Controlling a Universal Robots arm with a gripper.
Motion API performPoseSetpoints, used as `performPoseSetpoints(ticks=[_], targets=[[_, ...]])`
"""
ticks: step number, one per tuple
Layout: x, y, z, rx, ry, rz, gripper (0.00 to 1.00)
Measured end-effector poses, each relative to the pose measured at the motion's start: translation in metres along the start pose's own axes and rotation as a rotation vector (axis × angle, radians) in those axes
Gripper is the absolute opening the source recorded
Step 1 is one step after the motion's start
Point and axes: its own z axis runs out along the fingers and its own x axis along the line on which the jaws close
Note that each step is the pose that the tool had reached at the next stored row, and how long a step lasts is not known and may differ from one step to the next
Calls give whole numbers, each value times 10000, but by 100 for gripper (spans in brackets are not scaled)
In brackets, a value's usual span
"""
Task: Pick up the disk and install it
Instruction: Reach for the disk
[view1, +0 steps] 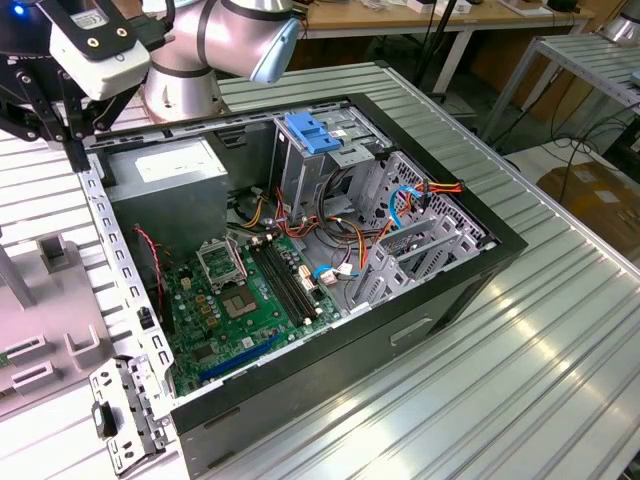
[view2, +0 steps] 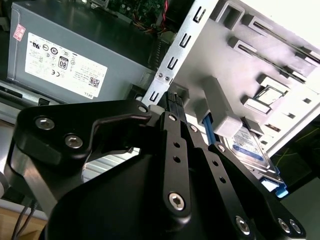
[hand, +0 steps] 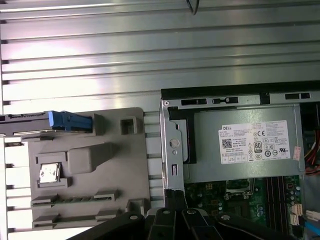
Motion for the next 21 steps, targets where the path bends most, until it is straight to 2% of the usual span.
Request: performPoseSetpoints(ticks=[21], targets=[[196, -15, -4, 0, 0, 0, 11]])
